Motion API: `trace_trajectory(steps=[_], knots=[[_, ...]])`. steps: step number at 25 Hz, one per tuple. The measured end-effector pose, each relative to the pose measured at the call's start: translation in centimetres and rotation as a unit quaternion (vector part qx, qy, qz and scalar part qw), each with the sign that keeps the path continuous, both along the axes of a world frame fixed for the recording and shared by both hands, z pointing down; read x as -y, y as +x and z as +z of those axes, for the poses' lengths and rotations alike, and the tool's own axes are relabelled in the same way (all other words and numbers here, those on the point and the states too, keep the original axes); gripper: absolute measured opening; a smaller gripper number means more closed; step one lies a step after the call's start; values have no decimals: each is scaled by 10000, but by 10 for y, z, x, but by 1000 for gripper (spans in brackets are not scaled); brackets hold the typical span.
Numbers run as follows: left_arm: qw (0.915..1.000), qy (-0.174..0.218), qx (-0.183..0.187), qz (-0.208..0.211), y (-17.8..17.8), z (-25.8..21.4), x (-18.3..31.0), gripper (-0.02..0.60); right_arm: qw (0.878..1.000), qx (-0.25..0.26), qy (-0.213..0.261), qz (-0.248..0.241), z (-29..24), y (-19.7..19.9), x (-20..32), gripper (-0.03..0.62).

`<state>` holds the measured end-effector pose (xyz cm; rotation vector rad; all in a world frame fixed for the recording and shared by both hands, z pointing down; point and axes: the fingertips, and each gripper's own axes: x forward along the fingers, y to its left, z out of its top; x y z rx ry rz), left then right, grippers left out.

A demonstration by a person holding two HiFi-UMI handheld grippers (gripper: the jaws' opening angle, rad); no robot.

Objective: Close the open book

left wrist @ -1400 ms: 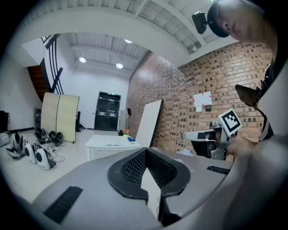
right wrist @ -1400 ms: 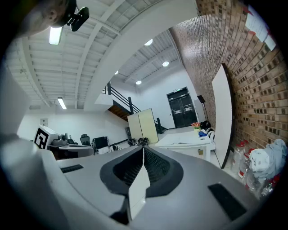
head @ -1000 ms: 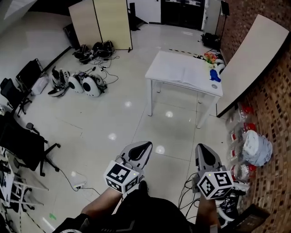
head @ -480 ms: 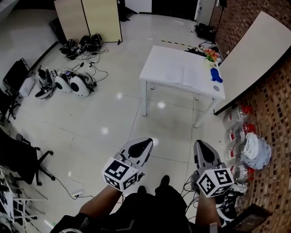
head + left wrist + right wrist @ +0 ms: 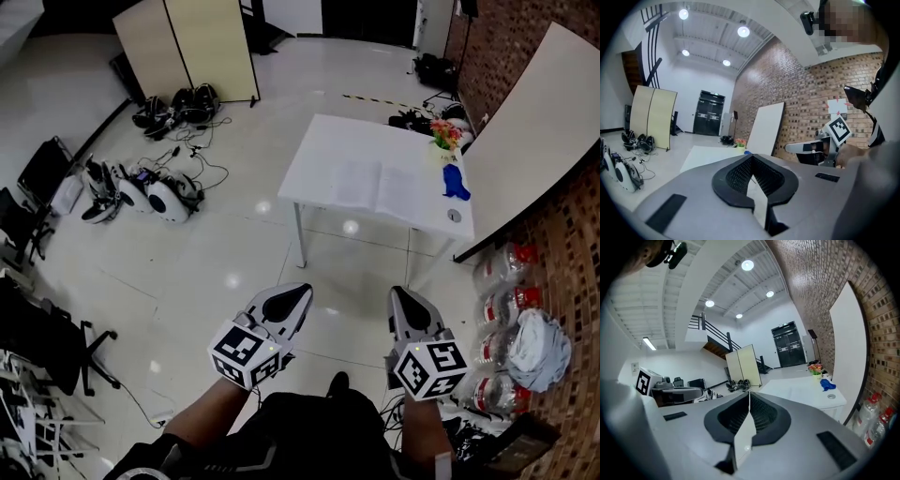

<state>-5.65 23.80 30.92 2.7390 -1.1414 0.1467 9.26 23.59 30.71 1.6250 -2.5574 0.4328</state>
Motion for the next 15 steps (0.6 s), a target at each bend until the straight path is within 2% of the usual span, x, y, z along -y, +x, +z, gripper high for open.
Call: trace_trajectory(steps=[8, 15], knots=[[9994, -144, 212, -220, 14, 3, 102, -5, 9995, 65, -134, -262, 5, 12, 103, 3], [9994, -322, 8, -125, 1, 28, 209, -5, 9995, -21, -264, -156, 24, -3, 207, 3]])
